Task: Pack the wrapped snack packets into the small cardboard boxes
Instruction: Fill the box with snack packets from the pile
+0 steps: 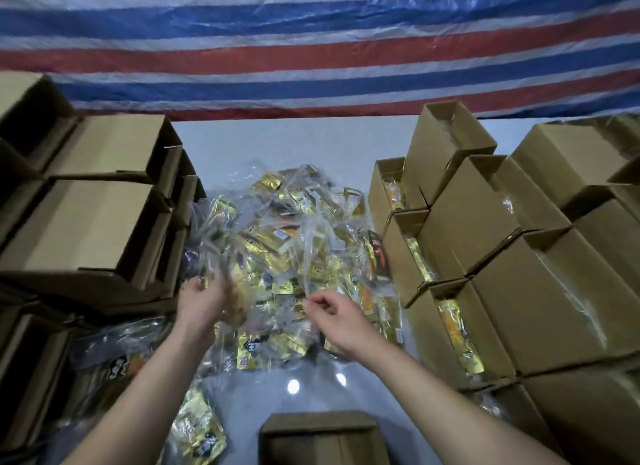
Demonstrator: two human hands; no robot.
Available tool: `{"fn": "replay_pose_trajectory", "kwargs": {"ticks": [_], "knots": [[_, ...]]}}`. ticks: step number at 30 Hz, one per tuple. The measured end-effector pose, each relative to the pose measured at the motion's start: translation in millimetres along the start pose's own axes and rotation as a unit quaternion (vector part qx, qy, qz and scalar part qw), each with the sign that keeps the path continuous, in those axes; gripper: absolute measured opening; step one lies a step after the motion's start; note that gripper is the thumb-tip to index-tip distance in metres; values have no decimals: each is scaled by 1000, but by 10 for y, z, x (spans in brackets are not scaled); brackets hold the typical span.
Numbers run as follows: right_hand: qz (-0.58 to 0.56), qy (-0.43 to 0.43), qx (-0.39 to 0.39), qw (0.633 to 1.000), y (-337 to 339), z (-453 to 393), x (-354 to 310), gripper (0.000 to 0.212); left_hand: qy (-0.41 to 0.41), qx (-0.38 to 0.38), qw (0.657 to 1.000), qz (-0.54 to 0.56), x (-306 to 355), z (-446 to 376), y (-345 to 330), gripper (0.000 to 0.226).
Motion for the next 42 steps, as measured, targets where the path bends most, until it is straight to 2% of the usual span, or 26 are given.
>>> {"fn": "replay_pose_trajectory", "kwargs": {"ticks": [1, 3, 4, 5, 8, 10, 12, 14, 17, 20, 22, 24, 25, 26, 27, 29, 32, 33, 34, 36, 38, 40, 42], "knots": [[-27, 0, -22, 999, -63, 23, -117, 39, -15, -24, 999, 20, 123, 192, -66, 6], [-94, -16, -75, 993, -258, 50, -332, 85, -48, -69, 995, 51, 337, 531, -217, 15], [-132, -29, -84, 987, -323, 36, -396, 96, -61, -93, 992, 62, 428, 685, -339, 20], [-169, -34, -83, 982, -367, 21, -446, 96, -71, -114, 989, 67, 509, 842, -439, 21], [-256, -40, -5, 966, -304, 24, -492, 56, -93, -135, 984, 70, 655, 1179, -604, 26], [-287, -72, 55, 954, -174, 28, -322, 56, -100, -134, 983, 70, 721, 1285, -607, 28], [-295, -99, 54, 949, -98, 72, -124, 65, -109, -135, 983, 66, 798, 1349, -567, 26], [-311, -105, -10, 945, -110, 122, -5, 78, -111, -155, 978, 88, 849, 1406, -575, 19], [-407, -42, -113, 905, -148, 248, -56, 73, -108, -191, 969, 114, 924, 1522, -631, 21], [-471, -4, -168, 866, -143, 377, -128, 70, -144, -186, 965, 120, 994, 1569, -653, 24], [-475, 8, -201, 857, -127, 454, -171, 72, -170, -166, 966, 106, 1051, 1549, -623, 29], [-461, 16, -213, 861, -87, 513, -208, 75, -183, -142, 970, 72, 1052, 1507, -574, 30], [-462, 21, -222, 858, -64, 546, -239, 78, -188, -137, 971, 58, 1053, 1496, -560, 14], [-465, 30, -236, 853, -47, 590, -293, 80, -205, -134, 969, 41, 1070, 1506, -548, 13], [-465, 40, -246, 849, -39, 636, -351, 81, -225, -130, 965, 20, 1079, 1527, -548, 30], [-460, 51, -244, 852, -13, 702, -420, 82, -257, -109, 960, -22, 1086, 1543, -540, 42], [-448, 65, -251, 855, 14, 762, -474, 73, -263, -93, 957, -86, 1043, 1516, -586, 28], [-441, 68, -260, 857, 14, 793, -495, 70, -243, -106, 960, -85, 1009, 1518, -609, 29], [-432, 69, -262, 860, 18, 815, -507, 69, -235, -117, 962, -75, 982, 1528, -627, 41], [-410, 75, -234, 878, 77, 824, -494, 65, -225, -135, 965, -31, 971, 1548, -628, 58], [-379, 80, -210, 898, 173, 831, -444, 61, -214, -166, 963, -9, 973, 1516, -596, 63], [-348, 79, -210, 910, 273, 870, -355, 58, -203, -216, 955, -21, 897, 1448, -513, 61], [-302, 80, -221, 924, 346, 948, -251, 52, -192, -270, 942, -54, 682, 1407, -380, 47]]}}
Point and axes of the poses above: each hand's wrist, its own z-axis away from the middle knuckle, its own y-axis out of the back of the hand, x = y × z, the point moved 7 cm from there along -z, towards the middle knuckle, and after that the axes turned 14 degrees about -y, right-handed, at the moved point
